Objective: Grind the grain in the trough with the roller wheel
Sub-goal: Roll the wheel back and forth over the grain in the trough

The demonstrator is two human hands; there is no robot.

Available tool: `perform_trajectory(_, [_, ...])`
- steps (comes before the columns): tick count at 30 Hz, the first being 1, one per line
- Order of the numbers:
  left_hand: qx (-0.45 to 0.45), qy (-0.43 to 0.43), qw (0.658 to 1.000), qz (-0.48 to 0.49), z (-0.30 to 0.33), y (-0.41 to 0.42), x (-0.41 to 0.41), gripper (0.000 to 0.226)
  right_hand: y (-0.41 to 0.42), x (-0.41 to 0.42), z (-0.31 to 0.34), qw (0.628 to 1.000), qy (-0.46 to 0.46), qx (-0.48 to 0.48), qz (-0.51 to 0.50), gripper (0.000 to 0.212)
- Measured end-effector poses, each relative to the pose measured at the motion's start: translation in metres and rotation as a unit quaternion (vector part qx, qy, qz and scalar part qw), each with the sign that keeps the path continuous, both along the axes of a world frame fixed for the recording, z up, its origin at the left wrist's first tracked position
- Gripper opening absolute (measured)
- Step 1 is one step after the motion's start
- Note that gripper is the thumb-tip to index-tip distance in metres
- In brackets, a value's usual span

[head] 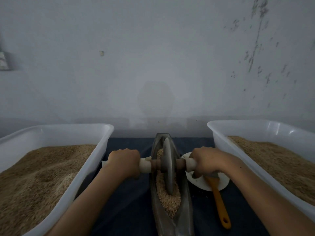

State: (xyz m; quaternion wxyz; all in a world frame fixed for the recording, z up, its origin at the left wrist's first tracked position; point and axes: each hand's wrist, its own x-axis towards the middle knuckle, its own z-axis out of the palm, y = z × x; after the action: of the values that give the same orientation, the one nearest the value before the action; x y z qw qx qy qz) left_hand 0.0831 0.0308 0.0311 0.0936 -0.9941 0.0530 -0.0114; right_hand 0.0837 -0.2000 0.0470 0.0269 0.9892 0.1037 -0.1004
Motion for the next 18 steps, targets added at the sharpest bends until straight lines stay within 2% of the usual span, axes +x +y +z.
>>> perform_trajectory(4, [-0.004,-0.012,1.000,0.006,-0.001,-0.001,0.000,0.039,0.000,0.005,-0.004,1.000,-0.015,-0.005,0.003,0.033])
perform_trajectory(8, [-0.020,-0.084,0.996,0.010,-0.007,-0.005,-0.002,0.022,0.000,0.007,-0.015,0.990,-0.140,0.009,0.016,0.010])
perform_trajectory(11, [-0.026,-0.110,0.994,0.009,-0.009,-0.007,-0.003,0.018,0.000,0.006,-0.021,0.980,-0.197,0.026,0.018,0.011])
perform_trajectory(14, [-0.018,-0.103,0.995,0.006,-0.007,-0.007,-0.004,0.022,-0.001,0.005,-0.020,0.981,-0.189,0.031,0.029,0.009])
perform_trajectory(18, [-0.019,-0.055,0.998,0.006,-0.003,-0.004,-0.004,0.030,-0.002,0.004,-0.012,0.993,-0.114,0.012,0.037,0.013])
